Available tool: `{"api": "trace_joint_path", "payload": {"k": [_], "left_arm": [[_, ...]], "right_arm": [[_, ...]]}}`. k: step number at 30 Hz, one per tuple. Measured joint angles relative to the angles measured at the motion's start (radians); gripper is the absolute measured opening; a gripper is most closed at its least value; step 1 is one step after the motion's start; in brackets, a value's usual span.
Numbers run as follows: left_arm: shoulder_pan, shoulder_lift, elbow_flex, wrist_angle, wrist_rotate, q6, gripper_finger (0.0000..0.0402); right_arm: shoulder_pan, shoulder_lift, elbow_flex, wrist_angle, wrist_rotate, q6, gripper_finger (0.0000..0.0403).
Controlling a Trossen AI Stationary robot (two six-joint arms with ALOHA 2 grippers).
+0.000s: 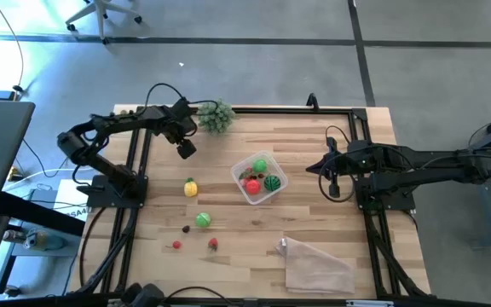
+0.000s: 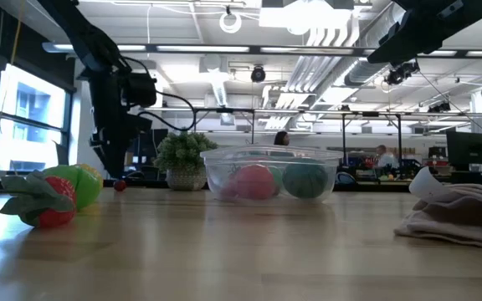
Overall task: Pick and placing Produce into tupperware
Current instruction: Put the red cherry into the transparent bin
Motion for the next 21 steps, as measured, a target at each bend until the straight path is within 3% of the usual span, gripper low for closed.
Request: {"api": "trace_joint_path", "payload": {"k": [6, 21], "left_arm": [[0.000, 0.006, 0.000, -0.015, 0.004, 0.045, 0.0221], [0.000, 0.039, 0.001, 0.031, -0.065, -0.124, 0.0220]], "right_arm": [[0.000, 0.000, 0.000, 0.000, 0.000, 0.000, 0.0000], [0.000, 0.000, 0.000, 0.000, 0.000, 0.000, 0.0000]]}}
